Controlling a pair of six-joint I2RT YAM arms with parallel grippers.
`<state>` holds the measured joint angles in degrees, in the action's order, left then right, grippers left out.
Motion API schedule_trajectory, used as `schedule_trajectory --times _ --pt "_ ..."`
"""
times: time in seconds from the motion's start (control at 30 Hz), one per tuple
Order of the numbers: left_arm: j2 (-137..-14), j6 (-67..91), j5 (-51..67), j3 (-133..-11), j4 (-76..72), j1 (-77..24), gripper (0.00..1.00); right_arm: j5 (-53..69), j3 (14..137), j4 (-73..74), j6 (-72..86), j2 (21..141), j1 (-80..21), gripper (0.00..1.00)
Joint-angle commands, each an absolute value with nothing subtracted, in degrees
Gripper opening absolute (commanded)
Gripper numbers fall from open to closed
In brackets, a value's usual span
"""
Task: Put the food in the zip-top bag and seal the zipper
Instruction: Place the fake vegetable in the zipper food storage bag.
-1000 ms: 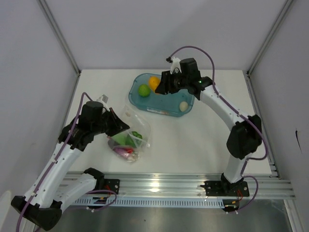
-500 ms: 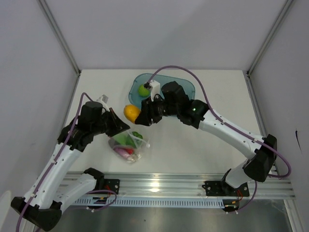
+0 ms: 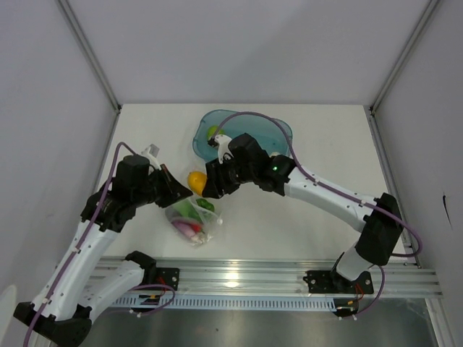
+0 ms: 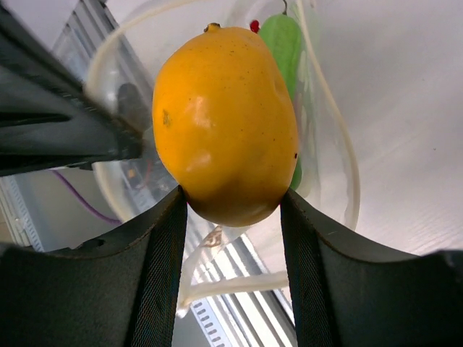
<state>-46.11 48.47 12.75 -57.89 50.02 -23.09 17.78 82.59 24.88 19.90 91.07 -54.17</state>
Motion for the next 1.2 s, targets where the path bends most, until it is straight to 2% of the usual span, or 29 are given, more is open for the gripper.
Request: schedule_trajectory --times 0.0,0.03,0.1,0.13,0.23,0.3,0.37,0.4,0.43,0.93,1.17 --pt "-45.35 48.08 14.24 -60.64 49.66 -23.20 0.01 17.05 85.42 23.82 19.69 93.77 -54.49 0.09" --pt "-45.26 48.08 14.24 -60.82 49.75 -23.12 0.01 17.14 86.04 24.17 19.51 95.35 -54.49 0.20" --pt "-45.18 47.99 14.15 -60.91 50.01 -23.12 0.00 16.61 88.49 24.78 19.07 96.94 -54.67 0.28" --pt "-44.91 47.99 14.24 -60.73 50.10 -23.12 0.01 16.35 89.29 25.39 18.64 98.42 -54.58 0.38" --pt "-44.65 48.08 14.06 -60.30 50.19 -23.20 0.01 16.26 92.45 26.45 18.11 100.54 -54.58 0.58" --pt "-44.56 48.16 14.33 -60.03 50.01 -23.12 0.00 16.35 93.34 26.37 18.02 100.98 -54.58 0.65" --pt "-44.56 48.16 14.59 -59.59 49.92 -23.12 0.01 15.74 94.39 26.45 17.93 100.72 -54.58 0.84" --pt "-44.65 48.25 14.59 -59.59 49.83 -23.12 0.01 15.47 94.57 26.46 17.84 100.46 -54.58 0.85" --pt "-44.65 48.25 14.59 -59.50 49.66 -23.12 0.01 14.95 94.92 26.63 17.67 100.20 -54.58 0.99" --pt "-44.03 47.73 10.98 -58.10 49.75 -23.12 0.01 1.59 94.31 22.24 11.17 87.55 -49.84 0.99" --pt "-42.55 47.29 7.92 -59.50 50.80 -23.20 0.01 4.74 95.35 16.70 13.01 90.25 -40.18 0.99"
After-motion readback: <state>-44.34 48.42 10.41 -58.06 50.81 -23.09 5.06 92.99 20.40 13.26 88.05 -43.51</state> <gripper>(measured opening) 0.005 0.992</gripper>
